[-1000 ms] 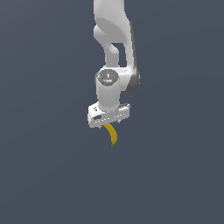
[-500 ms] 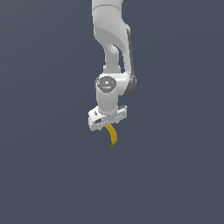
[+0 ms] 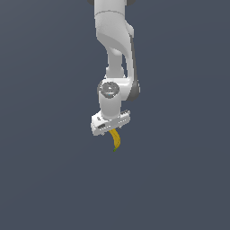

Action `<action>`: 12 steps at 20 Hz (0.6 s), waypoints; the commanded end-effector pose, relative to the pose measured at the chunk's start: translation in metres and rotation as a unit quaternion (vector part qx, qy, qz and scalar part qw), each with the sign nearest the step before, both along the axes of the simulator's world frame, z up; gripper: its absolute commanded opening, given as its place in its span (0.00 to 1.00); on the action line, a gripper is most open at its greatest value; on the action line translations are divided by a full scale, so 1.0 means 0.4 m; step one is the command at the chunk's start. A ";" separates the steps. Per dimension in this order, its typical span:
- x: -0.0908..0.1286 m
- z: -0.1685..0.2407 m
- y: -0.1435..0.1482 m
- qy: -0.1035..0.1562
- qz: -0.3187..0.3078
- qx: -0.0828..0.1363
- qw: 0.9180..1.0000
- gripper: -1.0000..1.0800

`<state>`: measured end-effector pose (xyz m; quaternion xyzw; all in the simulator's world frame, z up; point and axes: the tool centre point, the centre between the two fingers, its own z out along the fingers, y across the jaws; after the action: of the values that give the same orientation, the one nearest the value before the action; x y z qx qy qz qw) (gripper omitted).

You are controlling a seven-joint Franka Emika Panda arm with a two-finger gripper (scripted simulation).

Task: Pick up the object and move it to a goal position.

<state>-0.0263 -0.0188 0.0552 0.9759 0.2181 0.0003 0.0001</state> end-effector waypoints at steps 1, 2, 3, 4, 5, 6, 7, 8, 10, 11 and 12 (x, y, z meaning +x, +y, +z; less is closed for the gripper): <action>-0.002 -0.031 0.000 0.000 0.001 0.000 1.000 0.96; -0.003 -0.045 0.000 0.000 0.001 0.000 1.000 0.96; -0.003 -0.056 0.000 0.000 0.001 0.000 1.000 0.96; -0.003 -0.066 0.000 0.000 0.001 0.000 1.000 0.96; -0.003 -0.074 0.000 0.000 0.001 0.000 1.000 0.96; -0.003 -0.081 0.000 0.000 0.001 0.000 1.000 0.96; -0.002 -0.086 0.000 0.000 0.001 0.000 1.000 0.96; -0.002 -0.089 0.000 0.000 0.001 0.000 1.000 0.96; -0.001 -0.091 -0.001 0.000 0.001 0.000 1.000 0.96; -0.001 -0.091 -0.001 0.000 0.001 0.000 1.000 0.00; -0.001 -0.091 -0.001 0.000 0.001 0.000 1.000 0.00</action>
<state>-0.0266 -0.0165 0.0197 0.9752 0.2214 0.0002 -0.0006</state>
